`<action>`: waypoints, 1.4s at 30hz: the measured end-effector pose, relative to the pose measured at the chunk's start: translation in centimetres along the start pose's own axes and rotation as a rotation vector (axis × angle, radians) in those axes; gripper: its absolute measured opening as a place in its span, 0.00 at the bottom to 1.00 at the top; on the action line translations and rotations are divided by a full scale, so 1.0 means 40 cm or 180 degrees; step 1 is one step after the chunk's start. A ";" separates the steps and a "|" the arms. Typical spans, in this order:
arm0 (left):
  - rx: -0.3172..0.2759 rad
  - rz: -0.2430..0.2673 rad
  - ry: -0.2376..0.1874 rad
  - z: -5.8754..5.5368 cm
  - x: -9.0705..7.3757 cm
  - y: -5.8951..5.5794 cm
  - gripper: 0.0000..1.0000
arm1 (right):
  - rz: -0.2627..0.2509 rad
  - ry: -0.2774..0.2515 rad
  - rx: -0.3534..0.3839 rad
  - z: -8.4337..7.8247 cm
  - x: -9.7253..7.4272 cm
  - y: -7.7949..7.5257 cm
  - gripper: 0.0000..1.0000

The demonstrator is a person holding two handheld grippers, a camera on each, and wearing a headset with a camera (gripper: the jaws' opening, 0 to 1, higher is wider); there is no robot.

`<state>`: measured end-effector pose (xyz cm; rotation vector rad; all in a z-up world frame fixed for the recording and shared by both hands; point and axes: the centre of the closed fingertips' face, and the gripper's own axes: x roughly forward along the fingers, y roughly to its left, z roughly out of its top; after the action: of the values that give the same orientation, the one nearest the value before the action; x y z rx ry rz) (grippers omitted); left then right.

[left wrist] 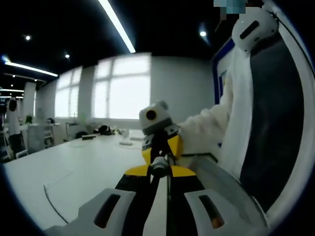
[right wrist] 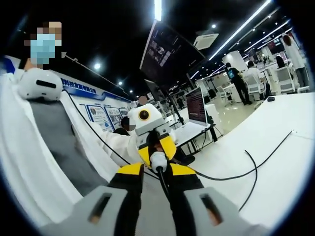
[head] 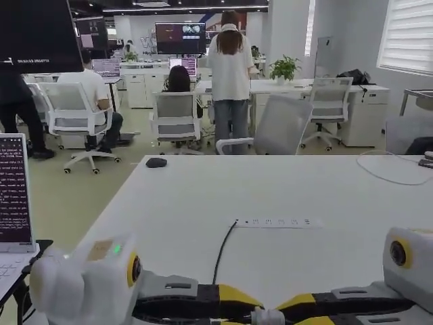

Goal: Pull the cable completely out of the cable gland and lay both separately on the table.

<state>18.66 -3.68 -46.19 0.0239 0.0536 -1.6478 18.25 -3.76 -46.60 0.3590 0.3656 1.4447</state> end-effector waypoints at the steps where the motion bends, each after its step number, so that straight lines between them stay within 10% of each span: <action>1: 0.0017 0.0001 0.0007 0.000 0.000 -0.001 0.14 | -0.0008 -0.0022 0.0046 0.003 -0.002 -0.003 0.16; 14: 0.0045 -0.0001 0.0022 0.001 0.000 -0.003 0.14 | -0.0022 0.0129 -0.0021 -0.001 0.001 0.001 0.11; 29: -0.0865 0.0037 -0.0176 -0.016 -0.019 0.024 0.14 | -0.0258 0.0396 -0.1701 -0.005 0.028 0.001 0.10; 36: -0.1041 0.0038 -0.0166 -0.028 -0.018 0.023 0.14 | -0.0282 0.0445 -0.2076 -0.017 0.027 -0.005 0.10; 42: -0.0998 0.0059 -0.0149 -0.030 -0.016 0.027 0.14 | -0.0332 0.0432 -0.1797 -0.014 0.026 -0.018 0.11</action>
<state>19.78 -3.05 -47.39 -0.2522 0.2743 -1.6050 18.72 -2.78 -47.44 -0.2119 0.0716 1.4066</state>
